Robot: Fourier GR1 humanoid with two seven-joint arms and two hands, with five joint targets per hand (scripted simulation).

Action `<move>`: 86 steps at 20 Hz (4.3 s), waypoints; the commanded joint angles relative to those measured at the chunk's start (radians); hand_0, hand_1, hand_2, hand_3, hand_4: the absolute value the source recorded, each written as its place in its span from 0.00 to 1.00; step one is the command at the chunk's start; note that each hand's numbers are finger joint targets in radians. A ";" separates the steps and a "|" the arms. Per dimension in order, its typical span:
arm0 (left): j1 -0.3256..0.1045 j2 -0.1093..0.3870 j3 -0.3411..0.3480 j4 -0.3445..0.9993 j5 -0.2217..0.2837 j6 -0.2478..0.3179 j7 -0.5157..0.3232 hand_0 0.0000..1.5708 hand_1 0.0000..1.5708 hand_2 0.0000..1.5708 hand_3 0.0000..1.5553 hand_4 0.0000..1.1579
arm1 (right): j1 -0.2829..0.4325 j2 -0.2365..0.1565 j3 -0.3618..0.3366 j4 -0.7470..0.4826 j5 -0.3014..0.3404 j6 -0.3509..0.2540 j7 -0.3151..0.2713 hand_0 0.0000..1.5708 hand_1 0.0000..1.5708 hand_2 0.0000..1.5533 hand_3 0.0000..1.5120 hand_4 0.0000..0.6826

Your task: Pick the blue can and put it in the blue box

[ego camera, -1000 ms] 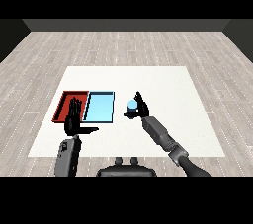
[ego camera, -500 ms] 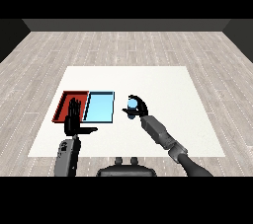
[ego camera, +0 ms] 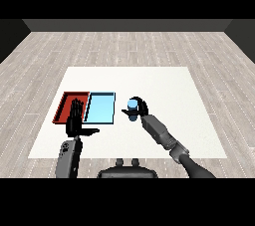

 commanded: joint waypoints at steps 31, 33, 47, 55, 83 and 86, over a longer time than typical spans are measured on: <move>-0.282 -0.039 -0.343 0.257 -0.036 0.266 0.135 0.00 0.00 0.00 0.00 0.00 | 0.241 -0.092 -0.120 -0.683 0.365 0.006 0.165 0.91 0.91 0.93 0.93 0.97; -0.189 -0.039 -0.340 0.173 -0.042 0.221 0.147 0.00 0.00 0.00 0.00 0.00 | 0.201 -0.041 -0.151 -0.626 0.402 0.037 0.179 0.91 0.91 0.93 0.93 0.98; -0.354 -0.039 -0.446 0.527 0.085 0.300 0.029 0.00 0.00 0.00 0.00 0.00 | 0.288 -0.015 -0.196 -0.789 0.528 0.101 0.242 0.89 0.89 0.93 0.93 0.99; -0.425 -0.039 -0.544 0.508 0.145 0.413 0.084 0.00 0.00 0.00 0.00 0.00 | 0.277 0.003 -0.148 -0.787 0.526 0.072 0.242 0.89 0.89 0.93 0.93 0.98; -0.566 -0.018 -0.692 0.632 -0.107 0.637 0.162 0.29 0.29 0.38 0.00 0.16 | 0.182 0.002 0.119 -0.747 0.415 -0.062 0.233 0.93 0.93 0.94 0.92 0.87; -0.511 -0.036 -0.603 0.592 0.051 0.519 0.062 0.00 0.00 0.00 0.00 0.37 | 0.183 0.002 0.160 -0.760 0.412 -0.135 0.209 0.93 0.93 0.94 0.92 0.86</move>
